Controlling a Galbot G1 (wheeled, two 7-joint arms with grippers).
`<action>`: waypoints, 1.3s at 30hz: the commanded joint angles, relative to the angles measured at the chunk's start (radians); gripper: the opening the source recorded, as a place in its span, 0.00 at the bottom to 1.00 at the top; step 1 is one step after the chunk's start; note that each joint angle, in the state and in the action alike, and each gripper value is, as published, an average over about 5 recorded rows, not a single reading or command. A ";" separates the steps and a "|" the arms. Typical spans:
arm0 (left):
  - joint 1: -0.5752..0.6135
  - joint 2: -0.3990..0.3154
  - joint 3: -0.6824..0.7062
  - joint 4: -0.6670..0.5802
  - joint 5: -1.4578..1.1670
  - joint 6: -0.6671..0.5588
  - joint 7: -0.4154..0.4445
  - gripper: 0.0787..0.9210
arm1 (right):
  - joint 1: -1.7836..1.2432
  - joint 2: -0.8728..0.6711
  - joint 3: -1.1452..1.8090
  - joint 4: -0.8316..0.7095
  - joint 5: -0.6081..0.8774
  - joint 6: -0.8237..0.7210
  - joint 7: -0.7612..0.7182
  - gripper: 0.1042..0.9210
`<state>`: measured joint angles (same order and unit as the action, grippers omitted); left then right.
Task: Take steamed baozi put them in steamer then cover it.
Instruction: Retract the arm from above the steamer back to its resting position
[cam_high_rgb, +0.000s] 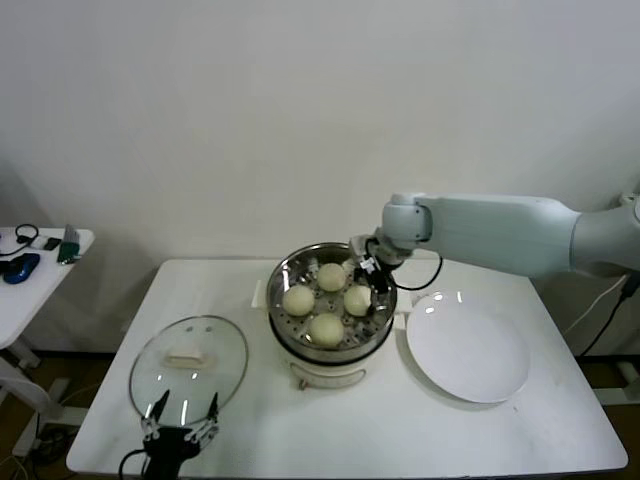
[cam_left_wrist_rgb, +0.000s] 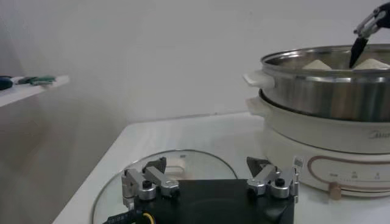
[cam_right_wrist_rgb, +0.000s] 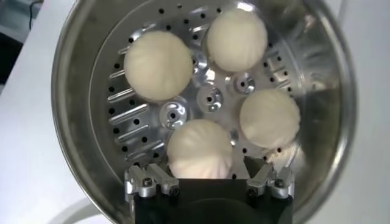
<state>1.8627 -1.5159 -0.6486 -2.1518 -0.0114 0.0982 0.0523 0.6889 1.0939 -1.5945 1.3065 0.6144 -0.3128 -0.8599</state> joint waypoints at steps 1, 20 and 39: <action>0.003 0.003 0.003 -0.008 0.007 0.003 0.002 0.88 | 0.144 -0.024 0.008 -0.031 0.192 0.065 -0.076 0.88; -0.015 0.020 0.016 -0.018 0.009 0.020 0.008 0.88 | -0.521 -0.527 0.897 0.286 0.250 -0.027 0.724 0.88; -0.112 0.021 0.016 0.048 0.014 -0.001 -0.034 0.88 | -1.996 -0.460 2.193 0.483 0.016 0.350 0.750 0.88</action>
<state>1.7903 -1.4939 -0.6304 -2.1247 -0.0005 0.1098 0.0364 -0.5043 0.5766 -0.1113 1.6815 0.7089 -0.1490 -0.1585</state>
